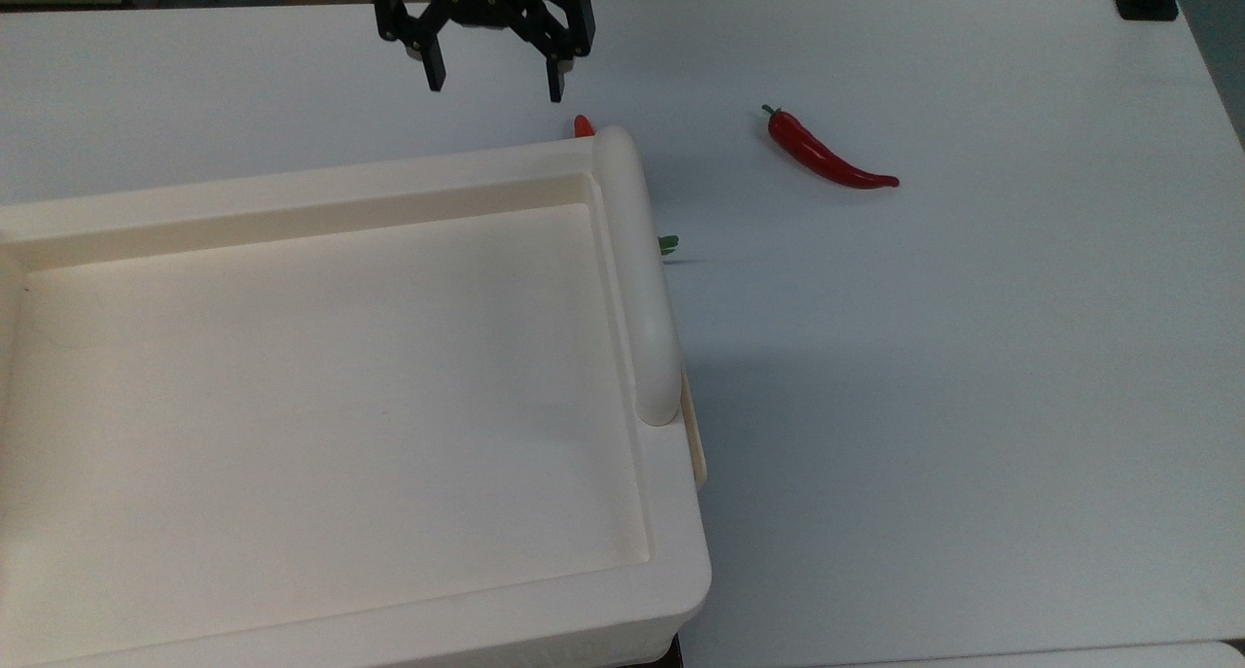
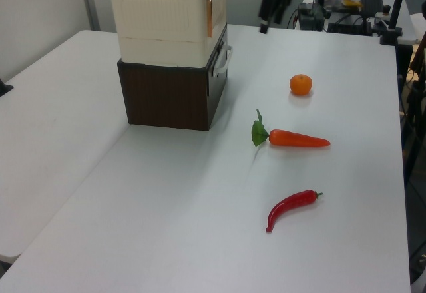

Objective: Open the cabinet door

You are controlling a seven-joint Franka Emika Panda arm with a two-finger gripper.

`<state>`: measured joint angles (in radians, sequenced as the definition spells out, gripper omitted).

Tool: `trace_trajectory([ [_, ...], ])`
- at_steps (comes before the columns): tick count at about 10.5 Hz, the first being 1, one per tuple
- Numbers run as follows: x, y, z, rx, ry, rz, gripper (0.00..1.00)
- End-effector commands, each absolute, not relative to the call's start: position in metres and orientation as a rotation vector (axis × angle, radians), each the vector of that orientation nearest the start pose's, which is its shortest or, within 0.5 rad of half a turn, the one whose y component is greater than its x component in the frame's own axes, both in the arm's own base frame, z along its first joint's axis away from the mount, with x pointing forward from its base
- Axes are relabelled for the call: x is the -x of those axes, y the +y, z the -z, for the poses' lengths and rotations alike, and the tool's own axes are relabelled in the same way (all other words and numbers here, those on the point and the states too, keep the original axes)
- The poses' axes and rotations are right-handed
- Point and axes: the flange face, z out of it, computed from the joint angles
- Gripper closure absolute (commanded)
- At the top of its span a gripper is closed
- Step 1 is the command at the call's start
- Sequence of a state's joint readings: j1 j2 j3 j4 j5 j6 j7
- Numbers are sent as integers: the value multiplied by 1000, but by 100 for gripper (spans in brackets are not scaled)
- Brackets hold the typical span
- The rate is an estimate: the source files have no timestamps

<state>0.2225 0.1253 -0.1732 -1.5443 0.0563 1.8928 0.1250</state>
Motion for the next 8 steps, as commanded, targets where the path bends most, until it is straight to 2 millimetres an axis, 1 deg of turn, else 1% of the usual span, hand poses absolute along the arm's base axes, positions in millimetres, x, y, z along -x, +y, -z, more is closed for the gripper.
trace_trajectory([
  [1,-668,48,-602,3026,63,603,0],
  [2,-681,54,-600,3000,66,693,0],
  [3,-689,55,-603,2978,62,791,0],
  [4,-693,57,-606,2956,61,864,0],
  [5,-695,66,-609,2936,50,910,5],
  [6,-695,73,-611,2920,36,948,25],
  [7,-696,76,-612,2914,29,963,47],
  [8,-696,81,-611,2911,21,959,66],
])
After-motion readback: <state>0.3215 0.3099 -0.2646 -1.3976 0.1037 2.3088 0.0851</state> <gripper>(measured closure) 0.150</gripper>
